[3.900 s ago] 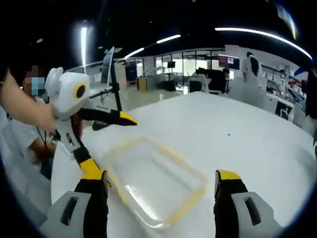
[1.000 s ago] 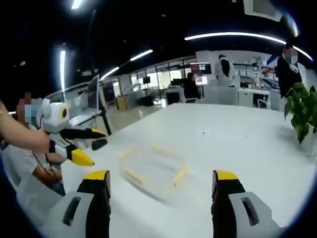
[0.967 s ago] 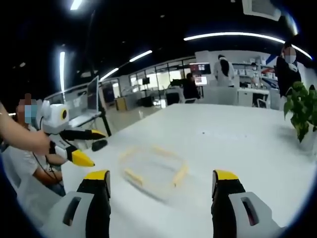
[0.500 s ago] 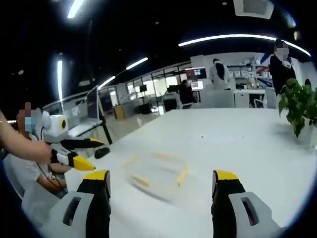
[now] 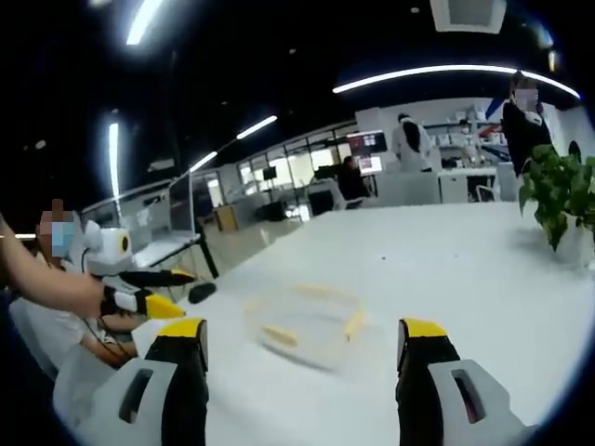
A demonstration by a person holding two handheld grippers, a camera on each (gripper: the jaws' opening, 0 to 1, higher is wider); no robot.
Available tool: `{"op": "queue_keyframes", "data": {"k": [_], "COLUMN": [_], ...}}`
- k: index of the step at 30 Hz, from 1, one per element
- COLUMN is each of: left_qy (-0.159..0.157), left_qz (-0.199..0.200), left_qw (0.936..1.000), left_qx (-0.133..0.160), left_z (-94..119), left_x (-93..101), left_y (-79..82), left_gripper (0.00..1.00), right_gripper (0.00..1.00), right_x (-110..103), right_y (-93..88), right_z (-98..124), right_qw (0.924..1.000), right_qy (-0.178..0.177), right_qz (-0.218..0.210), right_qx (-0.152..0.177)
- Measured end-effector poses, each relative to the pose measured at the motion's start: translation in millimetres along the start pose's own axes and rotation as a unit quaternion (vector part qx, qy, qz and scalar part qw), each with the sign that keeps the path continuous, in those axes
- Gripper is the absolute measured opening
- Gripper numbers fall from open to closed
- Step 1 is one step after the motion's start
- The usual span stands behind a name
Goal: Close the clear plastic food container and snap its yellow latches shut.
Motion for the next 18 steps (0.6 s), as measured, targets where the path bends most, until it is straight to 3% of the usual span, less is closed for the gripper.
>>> {"op": "queue_keyframes", "data": {"k": [18], "left_qy": [0.01], "left_qz": [0.014], "left_qw": [0.9996], "left_qx": [-0.021], "left_z": [16.6], "left_x": [17.3], "left_y": [-26.3], "left_gripper": [0.91], "right_gripper": [0.84], "right_x": [1.4], "right_y": [-23.0], "right_z": [25.3], "right_qw": [0.9997], "right_qy": [-0.006], "right_qz": [0.008], "right_qx": [-0.02]}}
Point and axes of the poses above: the point that each gripper's makers call its tool centre point, and the gripper's own axes: z roughly backward along the fingers, x roughly to its right, y roughly out of its top, the point moved 2 cm from there along z, roughly backward along the fingers, and after that the axes turned 10 degrees about -z, right-handed, at the moved point
